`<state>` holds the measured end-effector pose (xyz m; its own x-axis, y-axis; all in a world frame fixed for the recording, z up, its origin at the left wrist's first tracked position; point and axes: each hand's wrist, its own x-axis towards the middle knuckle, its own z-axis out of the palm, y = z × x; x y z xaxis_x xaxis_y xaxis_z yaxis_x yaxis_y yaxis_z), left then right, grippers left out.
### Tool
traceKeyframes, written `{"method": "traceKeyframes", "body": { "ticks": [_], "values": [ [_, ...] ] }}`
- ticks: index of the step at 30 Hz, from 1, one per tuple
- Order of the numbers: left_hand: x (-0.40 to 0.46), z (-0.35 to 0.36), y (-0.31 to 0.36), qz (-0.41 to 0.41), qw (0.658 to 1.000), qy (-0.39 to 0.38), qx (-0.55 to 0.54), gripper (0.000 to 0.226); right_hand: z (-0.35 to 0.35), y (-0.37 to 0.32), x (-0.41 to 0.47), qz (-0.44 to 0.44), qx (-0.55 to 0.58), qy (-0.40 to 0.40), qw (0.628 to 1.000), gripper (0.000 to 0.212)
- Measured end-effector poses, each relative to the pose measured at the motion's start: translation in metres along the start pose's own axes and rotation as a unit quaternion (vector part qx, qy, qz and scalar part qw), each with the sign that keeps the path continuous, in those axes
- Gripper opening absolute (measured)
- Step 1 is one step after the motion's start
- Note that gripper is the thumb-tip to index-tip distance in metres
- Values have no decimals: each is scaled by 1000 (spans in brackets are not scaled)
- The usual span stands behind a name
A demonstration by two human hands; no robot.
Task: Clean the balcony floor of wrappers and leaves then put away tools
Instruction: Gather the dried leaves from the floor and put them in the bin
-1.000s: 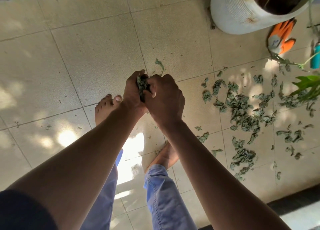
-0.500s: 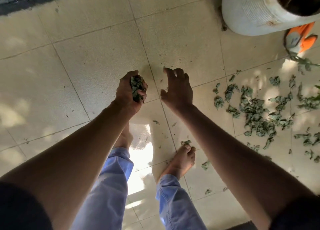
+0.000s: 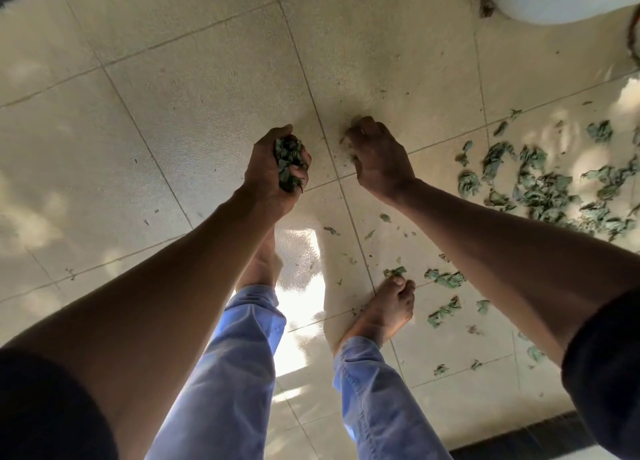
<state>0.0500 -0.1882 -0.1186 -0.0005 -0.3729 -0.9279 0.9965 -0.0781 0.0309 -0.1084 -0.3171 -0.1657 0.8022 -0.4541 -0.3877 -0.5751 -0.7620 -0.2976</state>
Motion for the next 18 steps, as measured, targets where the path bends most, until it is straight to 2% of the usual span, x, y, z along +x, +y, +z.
{"method": "traceKeyframes", "body": {
  "ticks": [5, 10, 12, 15, 18],
  "values": [
    [0, -2, -11, -13, 1000, -1, 3, 30, 12, -2, -8, 20, 48, 36, 998, 25],
    [-2, -4, -22, -19, 1000, 7, 17, 25, 16, -5, -7, 76, 63, 38, 994, 24],
    [-4, -3, -28, -17, 1000, 9, 21, 23, 15, -6, -11, 134, 75, 44, 987, 25],
    [-8, -1, -37, -17, 999, 15, 32, 23, 2, -14, -23, 244, 198, 96, 944, 21],
    [-12, 6, -46, -3, 998, 24, 59, 21, -39, -45, -50, 255, 417, 127, 863, 12]
  ]
}}
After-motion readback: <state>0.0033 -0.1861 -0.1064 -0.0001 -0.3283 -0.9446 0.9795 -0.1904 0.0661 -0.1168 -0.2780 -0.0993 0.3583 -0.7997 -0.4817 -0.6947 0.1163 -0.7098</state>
